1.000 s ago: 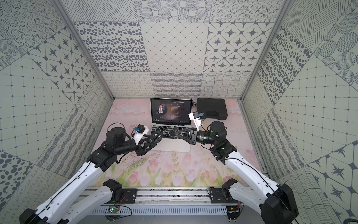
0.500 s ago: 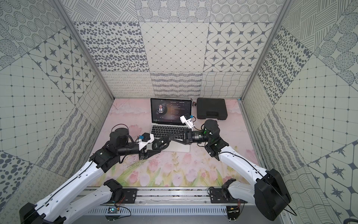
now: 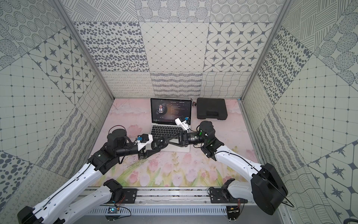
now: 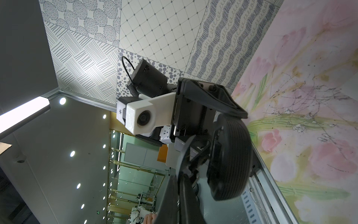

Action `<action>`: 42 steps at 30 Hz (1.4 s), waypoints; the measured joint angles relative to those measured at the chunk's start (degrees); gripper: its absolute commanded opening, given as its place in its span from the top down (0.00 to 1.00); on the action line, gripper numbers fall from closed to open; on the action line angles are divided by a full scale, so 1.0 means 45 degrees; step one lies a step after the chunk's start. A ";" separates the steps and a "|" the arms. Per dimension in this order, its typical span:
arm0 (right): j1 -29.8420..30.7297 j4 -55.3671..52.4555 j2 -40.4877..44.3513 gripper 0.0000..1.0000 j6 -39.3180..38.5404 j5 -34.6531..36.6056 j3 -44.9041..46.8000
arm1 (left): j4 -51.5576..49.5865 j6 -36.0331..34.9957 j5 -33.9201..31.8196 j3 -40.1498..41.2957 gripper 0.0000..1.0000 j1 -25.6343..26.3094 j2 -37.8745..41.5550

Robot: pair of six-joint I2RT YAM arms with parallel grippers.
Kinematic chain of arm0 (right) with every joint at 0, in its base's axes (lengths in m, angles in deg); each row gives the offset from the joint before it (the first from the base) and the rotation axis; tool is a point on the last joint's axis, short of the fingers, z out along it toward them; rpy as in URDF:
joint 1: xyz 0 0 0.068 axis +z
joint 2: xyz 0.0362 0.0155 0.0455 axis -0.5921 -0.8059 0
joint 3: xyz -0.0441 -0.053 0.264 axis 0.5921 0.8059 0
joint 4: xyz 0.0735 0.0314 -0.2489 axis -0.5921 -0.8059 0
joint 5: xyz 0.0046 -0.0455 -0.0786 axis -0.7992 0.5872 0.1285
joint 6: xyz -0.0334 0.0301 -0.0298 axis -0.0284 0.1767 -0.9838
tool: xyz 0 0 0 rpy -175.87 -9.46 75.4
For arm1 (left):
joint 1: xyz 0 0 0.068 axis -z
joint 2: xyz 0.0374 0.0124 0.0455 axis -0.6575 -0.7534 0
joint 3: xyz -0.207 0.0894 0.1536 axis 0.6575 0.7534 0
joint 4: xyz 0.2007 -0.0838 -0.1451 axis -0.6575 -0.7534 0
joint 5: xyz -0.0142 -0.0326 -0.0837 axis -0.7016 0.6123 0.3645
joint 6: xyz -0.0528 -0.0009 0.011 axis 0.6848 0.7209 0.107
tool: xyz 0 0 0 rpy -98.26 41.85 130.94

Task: Remove the wireless mouse receiver from the laptop
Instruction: Close the lid on the mouse.

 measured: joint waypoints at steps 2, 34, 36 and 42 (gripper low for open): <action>0.0000 0.0053 -0.0024 1.00 0.0000 0.0005 0.0000 | 0.0058 0.0005 -0.0068 0.0019 1.00 0.0000 0.0073; 0.0024 -0.2127 -0.0010 1.00 -0.0724 -0.0612 -0.0505 | -0.0117 -0.0491 0.0155 0.0199 1.00 -0.0005 0.0117; 0.0024 -0.2147 -0.0010 1.00 -0.0729 -0.0612 -0.0515 | -0.0117 -0.0491 0.0160 0.0199 1.00 -0.0005 0.0117; 0.0024 -0.2526 -0.0010 1.00 -0.0835 -0.0617 -0.0675 | -0.0117 -0.0500 0.0180 0.0199 1.00 -0.0005 0.0160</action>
